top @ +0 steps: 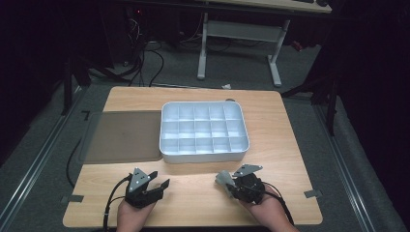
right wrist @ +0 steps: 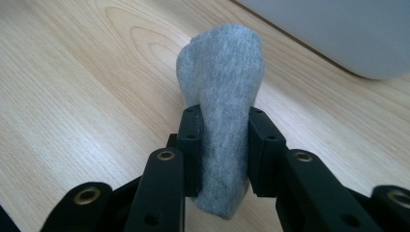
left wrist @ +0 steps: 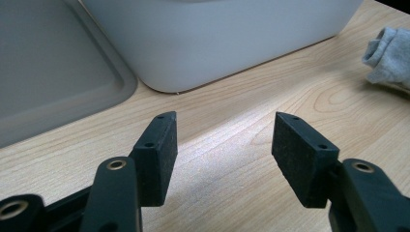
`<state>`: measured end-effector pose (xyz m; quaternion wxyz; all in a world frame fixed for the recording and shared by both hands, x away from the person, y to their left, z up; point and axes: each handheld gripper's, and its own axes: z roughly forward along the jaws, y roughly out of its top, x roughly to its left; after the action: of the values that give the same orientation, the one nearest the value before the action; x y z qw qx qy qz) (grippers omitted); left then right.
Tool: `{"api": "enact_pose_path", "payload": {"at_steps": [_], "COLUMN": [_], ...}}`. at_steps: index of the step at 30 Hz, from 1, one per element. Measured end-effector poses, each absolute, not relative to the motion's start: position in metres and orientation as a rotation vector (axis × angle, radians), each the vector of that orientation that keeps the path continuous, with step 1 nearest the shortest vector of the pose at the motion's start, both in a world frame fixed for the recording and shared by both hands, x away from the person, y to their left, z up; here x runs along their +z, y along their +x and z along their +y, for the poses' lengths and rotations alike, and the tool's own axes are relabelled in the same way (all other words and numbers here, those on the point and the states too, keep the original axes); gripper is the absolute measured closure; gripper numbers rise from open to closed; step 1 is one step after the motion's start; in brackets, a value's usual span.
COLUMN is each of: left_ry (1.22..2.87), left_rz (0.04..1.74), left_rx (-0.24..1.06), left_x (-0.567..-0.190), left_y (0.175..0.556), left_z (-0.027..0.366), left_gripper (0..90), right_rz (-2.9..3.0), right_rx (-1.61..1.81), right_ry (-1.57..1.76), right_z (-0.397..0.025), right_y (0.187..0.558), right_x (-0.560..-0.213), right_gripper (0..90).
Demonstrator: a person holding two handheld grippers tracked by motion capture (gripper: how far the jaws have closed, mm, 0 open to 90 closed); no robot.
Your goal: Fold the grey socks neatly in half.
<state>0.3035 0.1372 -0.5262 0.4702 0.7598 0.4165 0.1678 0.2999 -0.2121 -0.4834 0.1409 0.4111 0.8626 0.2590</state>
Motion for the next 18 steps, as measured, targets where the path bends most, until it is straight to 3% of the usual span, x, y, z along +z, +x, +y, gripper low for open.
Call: {"api": "enact_pose_path", "payload": {"at_steps": [18], "left_ry": [1.871], "left_rz": [1.029], "left_rx": [0.418], "left_x": [-0.527], "left_y": [0.303], "left_z": [0.139], "left_gripper": [43.3], "right_rz": [2.494], "right_rx": [0.614], "right_ry": [1.218], "right_z": [-0.245], "right_y": [0.308], "right_x": [-0.480], "right_gripper": [71.4]}}
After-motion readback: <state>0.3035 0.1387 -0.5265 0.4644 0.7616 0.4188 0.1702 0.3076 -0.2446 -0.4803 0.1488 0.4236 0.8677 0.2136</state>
